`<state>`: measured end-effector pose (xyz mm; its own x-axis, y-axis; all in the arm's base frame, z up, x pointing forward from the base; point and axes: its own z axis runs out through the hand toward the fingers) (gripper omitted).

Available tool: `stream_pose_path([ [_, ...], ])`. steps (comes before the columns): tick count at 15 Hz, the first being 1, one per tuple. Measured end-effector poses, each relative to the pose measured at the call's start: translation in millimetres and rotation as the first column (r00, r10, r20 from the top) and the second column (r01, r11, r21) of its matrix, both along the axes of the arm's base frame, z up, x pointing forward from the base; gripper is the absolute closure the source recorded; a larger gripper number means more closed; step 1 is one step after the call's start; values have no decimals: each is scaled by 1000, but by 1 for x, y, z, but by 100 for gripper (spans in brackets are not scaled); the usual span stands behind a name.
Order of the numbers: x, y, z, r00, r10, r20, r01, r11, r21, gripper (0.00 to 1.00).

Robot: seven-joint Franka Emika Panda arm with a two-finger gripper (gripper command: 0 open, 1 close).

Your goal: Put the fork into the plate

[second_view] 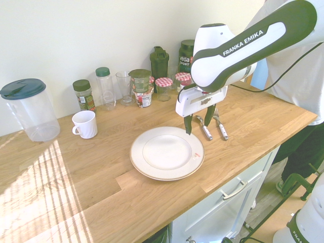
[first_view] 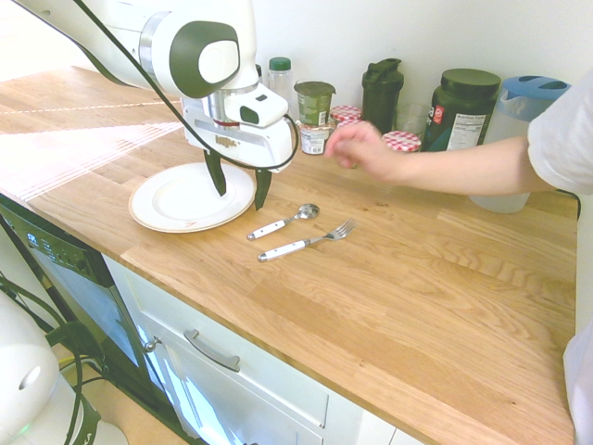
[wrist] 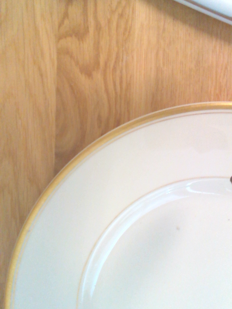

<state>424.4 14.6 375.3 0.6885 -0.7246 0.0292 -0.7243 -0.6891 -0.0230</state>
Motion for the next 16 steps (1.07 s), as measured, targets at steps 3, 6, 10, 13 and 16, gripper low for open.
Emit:
stream_pose_path([
  [3, 1, -2, 1, 999, -35, 12, 34, 999, 39, 0],
  [6, -3, -12, 4, 996, -89, 33, 85, 992, 93, 0],
  [10, -24, -40, -12, 976, -214, 33, 210, 972, 108, 0],
  [13, -40, -63, -5, 949, -310, 57, 302, 946, 117, 0],
  [16, -54, -79, 6, 918, -390, 69, 380, 916, 126, 0],
])
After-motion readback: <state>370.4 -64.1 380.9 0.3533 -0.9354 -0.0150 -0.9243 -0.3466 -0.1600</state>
